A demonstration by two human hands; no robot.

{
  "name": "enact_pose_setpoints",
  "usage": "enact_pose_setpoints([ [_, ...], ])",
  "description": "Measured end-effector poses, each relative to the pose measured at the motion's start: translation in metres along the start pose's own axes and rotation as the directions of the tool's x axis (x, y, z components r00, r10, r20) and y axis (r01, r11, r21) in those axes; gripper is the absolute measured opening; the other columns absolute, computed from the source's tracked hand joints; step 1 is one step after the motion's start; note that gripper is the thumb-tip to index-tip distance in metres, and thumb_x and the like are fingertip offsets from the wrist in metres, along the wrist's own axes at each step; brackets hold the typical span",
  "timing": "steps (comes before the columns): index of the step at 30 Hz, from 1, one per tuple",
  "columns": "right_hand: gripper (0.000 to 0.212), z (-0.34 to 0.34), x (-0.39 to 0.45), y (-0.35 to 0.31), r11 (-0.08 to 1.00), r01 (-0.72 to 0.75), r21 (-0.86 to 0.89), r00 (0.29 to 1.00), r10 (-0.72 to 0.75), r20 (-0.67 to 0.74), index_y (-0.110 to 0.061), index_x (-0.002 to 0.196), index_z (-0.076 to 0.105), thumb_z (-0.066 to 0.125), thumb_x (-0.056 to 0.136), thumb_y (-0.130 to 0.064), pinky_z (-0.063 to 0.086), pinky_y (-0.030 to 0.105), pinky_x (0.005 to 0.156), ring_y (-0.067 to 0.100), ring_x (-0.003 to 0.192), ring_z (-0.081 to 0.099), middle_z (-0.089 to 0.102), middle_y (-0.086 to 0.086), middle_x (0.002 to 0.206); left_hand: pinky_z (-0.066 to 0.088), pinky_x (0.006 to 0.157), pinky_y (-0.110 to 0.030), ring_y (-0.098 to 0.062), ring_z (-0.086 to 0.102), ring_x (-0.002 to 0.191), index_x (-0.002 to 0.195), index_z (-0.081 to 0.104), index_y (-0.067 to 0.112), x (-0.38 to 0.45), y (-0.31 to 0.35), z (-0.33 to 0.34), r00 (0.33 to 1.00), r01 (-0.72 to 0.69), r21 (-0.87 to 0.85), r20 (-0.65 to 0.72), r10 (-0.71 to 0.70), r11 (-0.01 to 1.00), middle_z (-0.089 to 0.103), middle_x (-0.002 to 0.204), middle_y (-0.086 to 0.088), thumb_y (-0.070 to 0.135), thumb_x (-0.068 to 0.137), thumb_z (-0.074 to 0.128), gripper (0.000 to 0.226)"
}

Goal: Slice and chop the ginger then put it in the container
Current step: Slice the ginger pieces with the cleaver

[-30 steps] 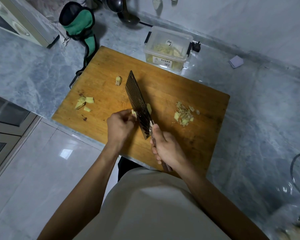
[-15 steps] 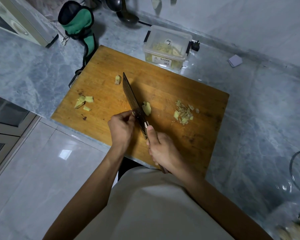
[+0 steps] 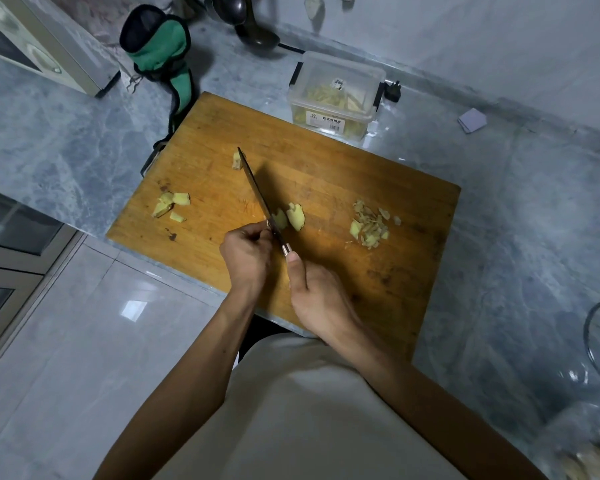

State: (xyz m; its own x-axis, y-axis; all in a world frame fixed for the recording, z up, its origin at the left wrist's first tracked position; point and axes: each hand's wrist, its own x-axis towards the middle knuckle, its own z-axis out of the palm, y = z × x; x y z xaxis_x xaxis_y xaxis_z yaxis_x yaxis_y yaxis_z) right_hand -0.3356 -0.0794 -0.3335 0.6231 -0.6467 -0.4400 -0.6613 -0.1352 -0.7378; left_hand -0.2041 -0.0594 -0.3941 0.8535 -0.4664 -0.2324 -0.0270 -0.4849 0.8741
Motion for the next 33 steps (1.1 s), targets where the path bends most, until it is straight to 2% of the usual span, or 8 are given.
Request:
enact_pose_setpoints([
  [5,0.055,-0.001,0.001,-0.004,1.000,0.015,0.010,1.000,-0.015,-0.026,-0.021,0.063,0.044,0.023,0.110,-0.043,0.025,0.021,0.051,0.005,0.052,0.043,0.047,-0.004,0.058,0.050,0.064,-0.009,0.010,0.063,0.062,0.091,0.079,0.010,0.002,0.000,0.001,1.000,0.020,-0.007,0.002,-0.020,1.000,0.074,0.080,0.004,0.003,0.089,0.061,0.019],
  [9,0.058,-0.002,0.002,-0.003,1.000,-0.011,0.029,0.999,0.012,-0.031,-0.020,0.062,0.044,0.022,0.110,-0.044,0.031,0.028,0.064,0.015,0.060,0.047,0.047,-0.003,0.060,0.055,0.075,-0.018,-0.001,0.069,0.077,0.093,0.080,0.012,0.002,0.000,0.003,1.000,0.010,-0.016,0.019,-0.010,1.000,0.074,0.081,0.008,0.005,0.088,0.062,0.019],
  [11,0.061,-0.005,0.003,-0.003,0.999,-0.016,0.045,0.999,0.017,-0.043,-0.018,0.059,0.045,0.022,0.110,-0.043,0.031,0.028,0.058,0.009,0.052,0.047,0.046,-0.004,0.055,0.055,0.076,-0.020,-0.002,0.068,0.076,0.094,0.080,0.012,0.001,0.003,0.005,1.000,0.006,-0.004,0.021,-0.006,1.000,0.073,0.080,0.009,0.006,0.088,0.063,0.019],
  [14,0.066,-0.007,0.004,-0.004,0.994,-0.030,0.107,0.999,0.034,-0.038,-0.015,0.054,0.044,0.024,0.109,-0.045,0.035,0.028,0.048,0.007,0.036,0.041,0.044,-0.003,0.046,0.055,0.073,-0.023,-0.004,0.067,0.073,0.094,0.079,0.009,-0.001,0.007,0.005,1.000,-0.016,0.015,0.014,0.015,1.000,0.071,0.079,0.007,0.006,0.088,0.062,0.019],
  [20,0.069,-0.007,0.007,-0.003,0.987,-0.068,0.143,0.997,0.074,-0.033,-0.015,0.053,0.047,0.022,0.108,-0.049,0.042,0.034,0.048,0.012,0.036,0.045,0.046,-0.002,0.042,0.054,0.068,-0.029,-0.010,0.063,0.068,0.090,0.080,0.008,-0.002,0.007,0.006,0.999,-0.040,0.030,0.015,0.040,0.999,0.068,0.071,0.006,0.005,0.089,0.060,0.020],
  [25,0.069,-0.008,0.006,-0.004,0.989,-0.065,0.130,0.997,0.071,-0.040,-0.015,0.053,0.047,0.022,0.107,-0.050,0.052,0.045,0.054,0.015,0.039,0.051,0.045,-0.002,0.038,0.050,0.059,-0.021,-0.009,0.062,0.061,0.093,0.080,0.008,-0.002,0.004,0.006,0.997,-0.080,0.051,0.019,0.079,0.995,0.071,0.072,0.004,0.005,0.088,0.058,0.022],
  [30,0.068,-0.011,-0.001,0.001,0.988,-0.074,0.137,0.996,0.079,-0.031,-0.015,0.054,0.046,0.023,0.107,-0.051,0.049,0.043,0.053,0.016,0.040,0.048,0.045,-0.002,0.041,0.056,0.067,-0.026,-0.015,0.069,0.068,0.094,0.079,0.010,-0.004,0.007,0.009,0.996,-0.090,0.068,0.032,0.088,0.994,0.074,0.077,0.003,0.007,0.089,0.056,0.024],
  [33,0.067,-0.011,-0.002,0.004,0.983,-0.078,0.164,0.997,0.082,-0.017,-0.014,0.058,0.047,0.023,0.107,-0.051,0.043,0.043,0.052,0.017,0.043,0.045,0.046,0.000,0.049,0.056,0.071,-0.024,-0.011,0.068,0.070,0.098,0.079,0.008,-0.003,0.006,0.010,0.997,-0.077,0.076,0.016,0.076,0.994,0.075,0.083,0.000,0.007,0.091,0.057,0.023],
])
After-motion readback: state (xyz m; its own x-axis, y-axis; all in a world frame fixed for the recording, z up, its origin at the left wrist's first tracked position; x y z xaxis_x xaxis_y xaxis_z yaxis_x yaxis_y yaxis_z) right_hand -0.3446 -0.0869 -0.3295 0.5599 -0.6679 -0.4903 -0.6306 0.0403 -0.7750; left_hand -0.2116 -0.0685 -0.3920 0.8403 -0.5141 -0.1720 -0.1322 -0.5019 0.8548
